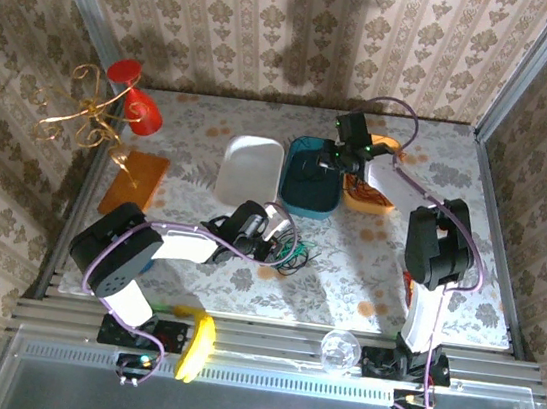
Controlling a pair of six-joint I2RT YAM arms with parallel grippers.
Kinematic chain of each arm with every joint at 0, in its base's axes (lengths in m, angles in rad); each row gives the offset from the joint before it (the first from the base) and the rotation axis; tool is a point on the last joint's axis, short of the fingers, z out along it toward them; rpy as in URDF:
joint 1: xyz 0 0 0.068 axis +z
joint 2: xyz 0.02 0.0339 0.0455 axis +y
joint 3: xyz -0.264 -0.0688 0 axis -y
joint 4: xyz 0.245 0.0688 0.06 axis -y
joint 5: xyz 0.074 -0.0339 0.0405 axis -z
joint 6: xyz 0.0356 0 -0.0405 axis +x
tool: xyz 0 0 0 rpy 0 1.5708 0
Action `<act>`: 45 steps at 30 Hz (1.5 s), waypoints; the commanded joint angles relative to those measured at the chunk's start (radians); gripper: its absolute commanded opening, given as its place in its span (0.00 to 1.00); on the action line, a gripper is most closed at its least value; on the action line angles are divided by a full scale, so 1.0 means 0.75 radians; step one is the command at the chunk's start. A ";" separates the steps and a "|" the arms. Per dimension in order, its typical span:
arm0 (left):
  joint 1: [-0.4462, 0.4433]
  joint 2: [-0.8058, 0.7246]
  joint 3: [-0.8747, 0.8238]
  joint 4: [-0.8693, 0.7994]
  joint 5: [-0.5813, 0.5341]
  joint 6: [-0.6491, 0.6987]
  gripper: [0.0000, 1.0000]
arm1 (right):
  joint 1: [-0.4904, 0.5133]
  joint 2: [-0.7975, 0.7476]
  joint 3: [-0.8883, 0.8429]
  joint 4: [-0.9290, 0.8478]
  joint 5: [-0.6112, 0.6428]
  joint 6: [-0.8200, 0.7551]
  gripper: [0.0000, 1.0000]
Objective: Untangle the cables
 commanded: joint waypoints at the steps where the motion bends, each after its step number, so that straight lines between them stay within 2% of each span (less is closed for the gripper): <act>1: -0.010 -0.015 -0.013 -0.077 -0.031 0.013 0.13 | 0.026 0.073 0.080 -0.199 0.105 -0.048 0.00; 5: -0.015 -0.009 -0.005 -0.082 -0.027 0.017 0.13 | 0.034 0.106 0.100 -0.261 0.171 -0.034 0.01; 14: -0.016 -0.009 -0.003 -0.084 -0.035 0.015 0.13 | 0.034 0.121 0.121 -0.308 0.197 -0.045 0.05; 15: -0.017 -0.009 -0.003 -0.082 -0.038 0.015 0.13 | 0.034 0.111 0.112 -0.305 0.202 -0.042 0.07; 18: -0.019 -0.007 -0.002 -0.080 -0.045 0.010 0.13 | 0.034 0.049 0.080 -0.288 0.219 -0.028 0.25; 22: -0.023 -0.003 0.005 -0.080 -0.048 0.015 0.13 | 0.035 -0.085 0.005 -0.226 0.271 -0.020 0.41; 24: -0.025 0.002 0.010 -0.081 -0.046 0.017 0.13 | 0.034 -0.144 -0.023 -0.226 0.301 -0.024 0.45; 31: -0.029 0.018 0.029 -0.091 -0.041 0.024 0.13 | 0.042 -0.343 -0.155 -0.164 0.318 -0.070 0.46; 34: -0.028 0.021 0.032 -0.087 -0.042 0.027 0.13 | 0.065 -0.468 -0.290 -0.151 0.216 -0.092 0.46; 39: -0.029 0.030 0.036 -0.080 -0.038 0.027 0.13 | 0.136 -0.670 -0.658 -0.024 -0.198 -0.078 0.45; 42: -0.029 0.031 0.036 -0.079 -0.033 0.029 0.13 | 0.183 -0.700 -0.820 0.072 -0.370 -0.044 0.43; 45: -0.029 0.032 0.036 -0.077 -0.029 0.031 0.13 | 0.214 -0.671 -0.854 0.090 -0.473 -0.051 0.40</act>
